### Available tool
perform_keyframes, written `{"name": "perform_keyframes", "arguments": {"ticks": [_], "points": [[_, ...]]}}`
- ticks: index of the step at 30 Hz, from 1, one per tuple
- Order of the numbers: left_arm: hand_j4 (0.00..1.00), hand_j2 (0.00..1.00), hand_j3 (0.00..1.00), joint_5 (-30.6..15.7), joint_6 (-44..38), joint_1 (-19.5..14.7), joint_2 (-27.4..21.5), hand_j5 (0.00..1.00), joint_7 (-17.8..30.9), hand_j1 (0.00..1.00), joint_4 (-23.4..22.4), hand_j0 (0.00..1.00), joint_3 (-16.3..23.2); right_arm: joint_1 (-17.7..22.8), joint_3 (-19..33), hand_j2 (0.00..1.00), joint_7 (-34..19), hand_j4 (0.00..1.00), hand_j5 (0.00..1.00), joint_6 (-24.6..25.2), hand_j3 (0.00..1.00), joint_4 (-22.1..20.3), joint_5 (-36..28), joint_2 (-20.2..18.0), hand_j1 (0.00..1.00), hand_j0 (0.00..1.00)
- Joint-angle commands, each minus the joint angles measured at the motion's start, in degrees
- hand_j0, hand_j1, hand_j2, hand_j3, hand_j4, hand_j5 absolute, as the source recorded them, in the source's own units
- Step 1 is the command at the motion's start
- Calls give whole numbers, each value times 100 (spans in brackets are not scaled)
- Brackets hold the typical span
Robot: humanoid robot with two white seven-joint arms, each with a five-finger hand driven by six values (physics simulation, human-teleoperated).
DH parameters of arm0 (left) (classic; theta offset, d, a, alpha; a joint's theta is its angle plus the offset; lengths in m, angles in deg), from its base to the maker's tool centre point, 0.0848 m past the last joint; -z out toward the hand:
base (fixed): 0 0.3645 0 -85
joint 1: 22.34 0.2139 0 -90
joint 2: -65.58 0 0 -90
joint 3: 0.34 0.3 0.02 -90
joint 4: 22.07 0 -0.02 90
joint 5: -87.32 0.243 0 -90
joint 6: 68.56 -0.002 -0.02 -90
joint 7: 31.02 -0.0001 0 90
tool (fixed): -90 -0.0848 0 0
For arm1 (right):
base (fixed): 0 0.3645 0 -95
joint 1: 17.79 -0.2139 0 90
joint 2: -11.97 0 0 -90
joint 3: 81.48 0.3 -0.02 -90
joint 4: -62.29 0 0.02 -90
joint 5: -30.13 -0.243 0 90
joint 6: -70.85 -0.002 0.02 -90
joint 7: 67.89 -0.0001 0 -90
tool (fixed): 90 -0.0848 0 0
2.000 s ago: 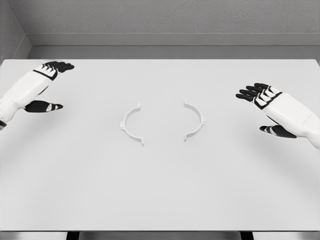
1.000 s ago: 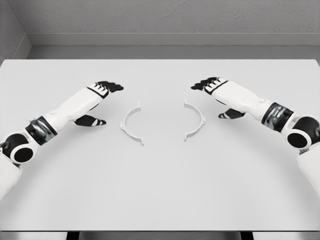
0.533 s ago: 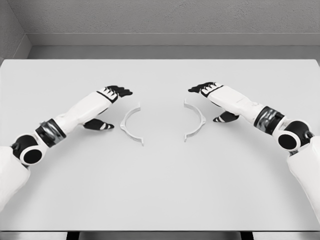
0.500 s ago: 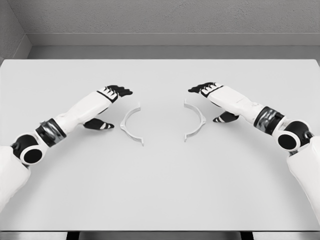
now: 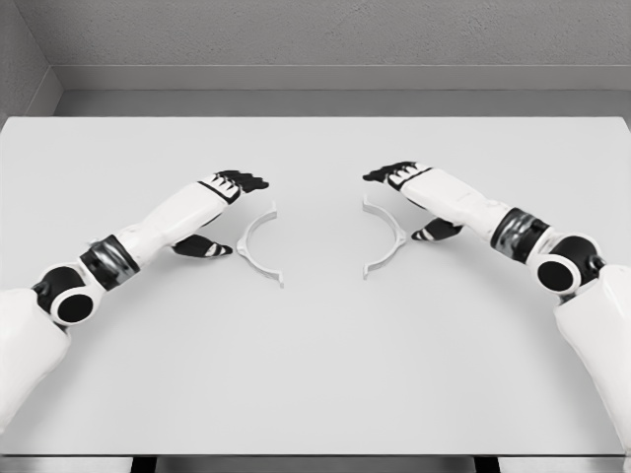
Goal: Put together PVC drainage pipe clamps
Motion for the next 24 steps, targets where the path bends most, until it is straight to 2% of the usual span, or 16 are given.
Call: {"name": "perform_keyframes", "arguments": {"ticks": [1, 17, 24], "points": [[100, 100, 100, -5, -1, 0, 57, 100, 0, 100, 2, 100, -5, 0, -37, 100, 3, 100, 100, 36, 100, 7, -36, 20, 100, 100], [100, 100, 100, 83, -1, 9, 312, 100, 0, 100, 19, 100, 13, -44, -54, 100, -6, 100, 100, 97, 100, 16, 52, 169, 100, 100], [100, 100, 100, 74, -1, 9, 242, 100, -9, 100, -7, 100, -5, -167, -54, 100, 20, 100, 100, 89, 100, 271, 140, 178, 100, 100]]}}
